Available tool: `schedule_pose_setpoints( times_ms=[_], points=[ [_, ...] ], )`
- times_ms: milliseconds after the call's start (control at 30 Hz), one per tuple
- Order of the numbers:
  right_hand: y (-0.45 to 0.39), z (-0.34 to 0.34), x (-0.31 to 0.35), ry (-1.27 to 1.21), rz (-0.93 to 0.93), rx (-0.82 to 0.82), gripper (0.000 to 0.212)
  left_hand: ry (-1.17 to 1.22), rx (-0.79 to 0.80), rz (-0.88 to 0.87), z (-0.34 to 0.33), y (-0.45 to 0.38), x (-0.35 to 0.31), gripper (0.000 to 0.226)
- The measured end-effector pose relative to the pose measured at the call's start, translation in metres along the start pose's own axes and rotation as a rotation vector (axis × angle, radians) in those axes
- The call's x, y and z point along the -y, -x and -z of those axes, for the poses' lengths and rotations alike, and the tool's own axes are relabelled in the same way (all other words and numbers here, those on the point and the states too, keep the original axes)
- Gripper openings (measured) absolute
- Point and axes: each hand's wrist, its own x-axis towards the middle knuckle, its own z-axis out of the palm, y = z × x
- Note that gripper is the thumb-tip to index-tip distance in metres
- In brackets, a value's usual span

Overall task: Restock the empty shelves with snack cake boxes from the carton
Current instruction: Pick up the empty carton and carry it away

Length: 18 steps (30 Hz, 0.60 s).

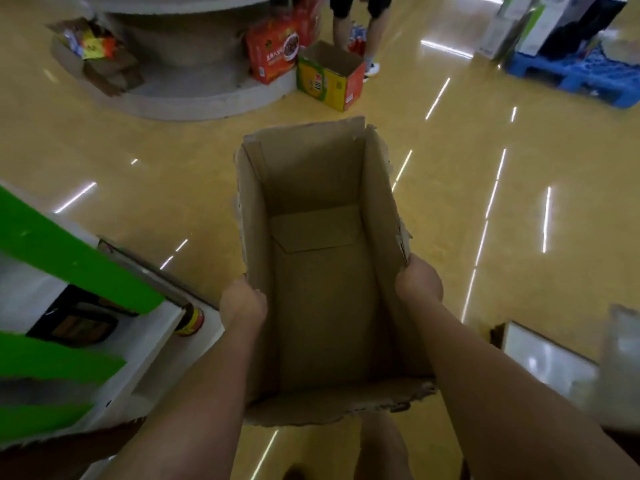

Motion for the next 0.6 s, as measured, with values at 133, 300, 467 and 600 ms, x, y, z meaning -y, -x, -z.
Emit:
schedule_pose_setpoints(
  times_ms=[133,300,467,600],
  points=[
    [-0.085,0.010,0.050,0.051,0.103,0.017,0.030,0.099,-0.010,0.100,-0.003,-0.058,-0.046,0.032],
    [-0.171,0.019,0.111,0.130,0.242,0.058,0.030,0.186,-0.053,0.224,0.002,-0.112,-0.096,0.030],
    [-0.243,0.008,0.179,0.176,0.333,0.132,0.029,0.241,-0.121,0.338,0.018,-0.170,-0.123,0.031],
    [-0.280,-0.018,0.237,0.194,0.389,0.174,0.030,0.283,-0.179,0.405,0.031,-0.222,-0.122,0.025]
  ],
)
